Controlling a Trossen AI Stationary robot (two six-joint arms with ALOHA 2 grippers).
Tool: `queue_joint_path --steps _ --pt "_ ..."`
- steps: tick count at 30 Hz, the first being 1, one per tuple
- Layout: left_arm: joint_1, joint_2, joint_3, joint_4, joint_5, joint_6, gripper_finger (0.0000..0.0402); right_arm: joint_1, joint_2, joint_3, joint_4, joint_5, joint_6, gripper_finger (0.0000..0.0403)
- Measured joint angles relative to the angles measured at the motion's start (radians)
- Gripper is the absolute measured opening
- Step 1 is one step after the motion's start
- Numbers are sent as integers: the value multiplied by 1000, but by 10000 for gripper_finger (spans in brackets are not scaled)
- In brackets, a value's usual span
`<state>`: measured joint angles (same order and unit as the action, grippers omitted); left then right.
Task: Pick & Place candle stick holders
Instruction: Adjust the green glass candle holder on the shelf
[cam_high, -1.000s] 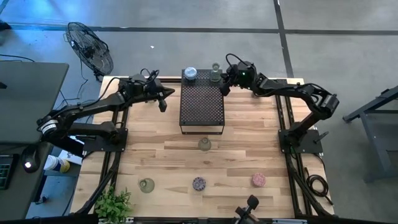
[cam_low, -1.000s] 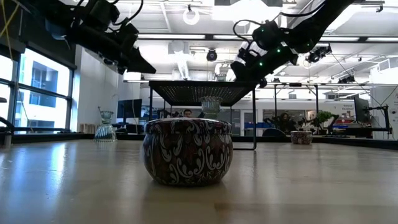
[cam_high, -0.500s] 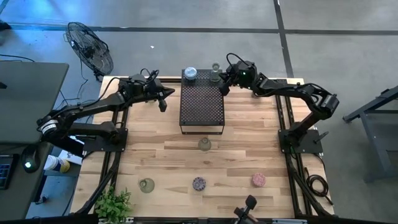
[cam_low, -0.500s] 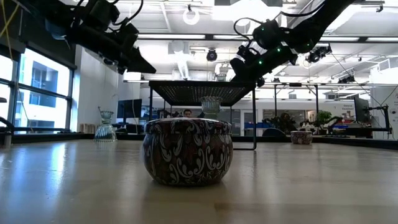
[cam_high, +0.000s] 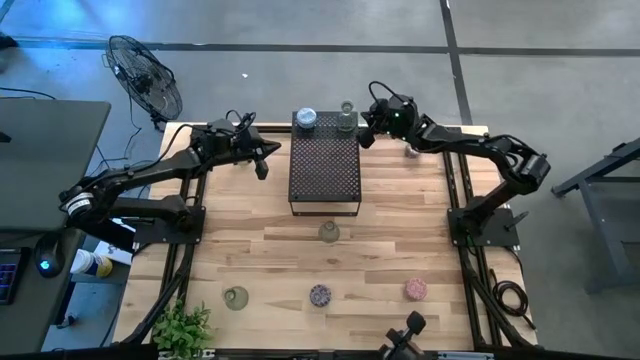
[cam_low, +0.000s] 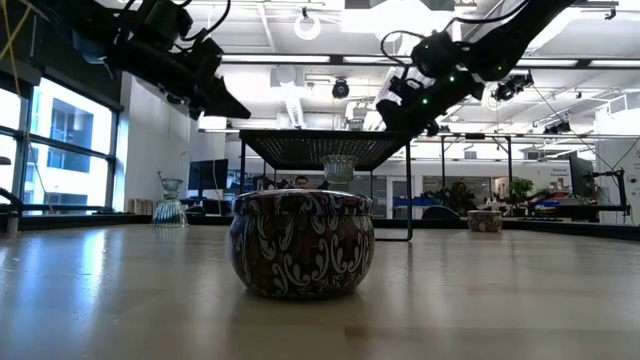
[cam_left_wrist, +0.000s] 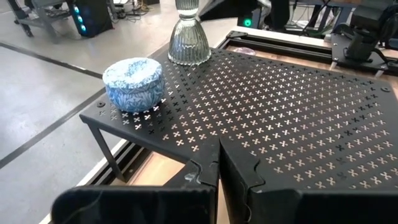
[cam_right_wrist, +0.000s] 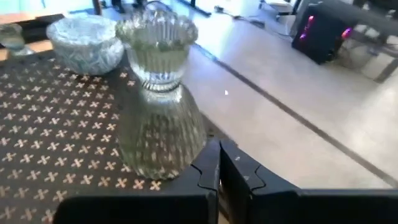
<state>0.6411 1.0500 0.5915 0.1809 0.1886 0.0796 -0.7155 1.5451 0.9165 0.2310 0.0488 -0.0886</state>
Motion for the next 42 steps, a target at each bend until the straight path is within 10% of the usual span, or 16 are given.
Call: queue_joint_path --steps 42 --pt "0 0 0 3 3 2 2 -6 81 14 90 -171 -34 0"
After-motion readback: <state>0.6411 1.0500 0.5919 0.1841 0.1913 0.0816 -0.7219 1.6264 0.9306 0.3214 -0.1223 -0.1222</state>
